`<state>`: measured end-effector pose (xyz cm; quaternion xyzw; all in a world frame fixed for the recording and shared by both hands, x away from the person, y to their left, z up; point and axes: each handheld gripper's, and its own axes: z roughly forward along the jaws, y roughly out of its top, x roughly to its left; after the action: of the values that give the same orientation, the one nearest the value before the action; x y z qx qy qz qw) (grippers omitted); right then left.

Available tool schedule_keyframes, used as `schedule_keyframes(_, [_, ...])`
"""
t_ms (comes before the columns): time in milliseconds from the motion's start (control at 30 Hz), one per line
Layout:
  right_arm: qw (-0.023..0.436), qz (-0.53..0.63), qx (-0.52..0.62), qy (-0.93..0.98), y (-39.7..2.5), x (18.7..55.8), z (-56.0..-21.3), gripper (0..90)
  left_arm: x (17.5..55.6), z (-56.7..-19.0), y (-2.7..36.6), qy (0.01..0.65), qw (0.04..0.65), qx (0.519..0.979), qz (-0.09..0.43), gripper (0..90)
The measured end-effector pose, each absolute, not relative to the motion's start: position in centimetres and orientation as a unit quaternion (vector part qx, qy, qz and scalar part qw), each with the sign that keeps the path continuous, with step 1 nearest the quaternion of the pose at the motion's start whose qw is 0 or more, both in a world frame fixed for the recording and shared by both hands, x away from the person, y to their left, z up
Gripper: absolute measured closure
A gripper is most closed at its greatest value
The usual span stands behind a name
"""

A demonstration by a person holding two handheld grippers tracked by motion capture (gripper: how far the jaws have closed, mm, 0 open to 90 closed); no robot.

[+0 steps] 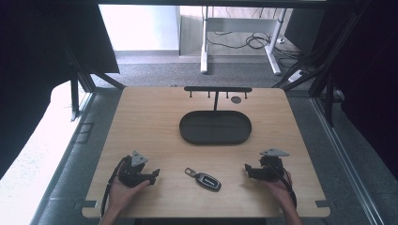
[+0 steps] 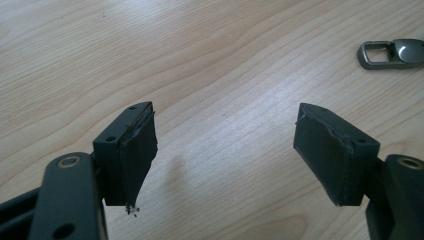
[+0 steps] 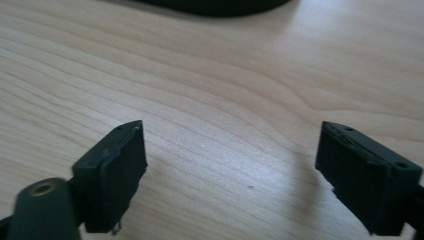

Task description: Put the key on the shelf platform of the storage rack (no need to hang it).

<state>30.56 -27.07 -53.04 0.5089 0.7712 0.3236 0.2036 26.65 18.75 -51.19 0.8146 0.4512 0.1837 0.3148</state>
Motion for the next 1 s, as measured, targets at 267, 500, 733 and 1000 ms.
schedule_keyframes(267, [0.207,0.332,0.509,0.767,-28.1,29.5,-52.4,19.7,26.6,-51.0,18.6,0.445,0.318,0.817,0.182,25.4])
schedule_keyframes(500, [0.223,0.339,0.511,0.758,-28.5,29.5,-52.0,21.4,26.7,-50.9,18.9,0.449,0.321,0.814,0.183,25.4])
schedule_keyframes(733, [0.209,0.356,0.506,0.757,-28.7,29.4,-51.3,24.8,26.6,-51.0,18.6,0.447,0.320,0.815,0.182,25.4])
schedule_keyframes(1000, [0.192,0.364,0.473,0.779,-27.1,30.0,-48.7,25.1,26.6,-51.1,18.6,0.449,0.316,0.817,0.177,25.3])
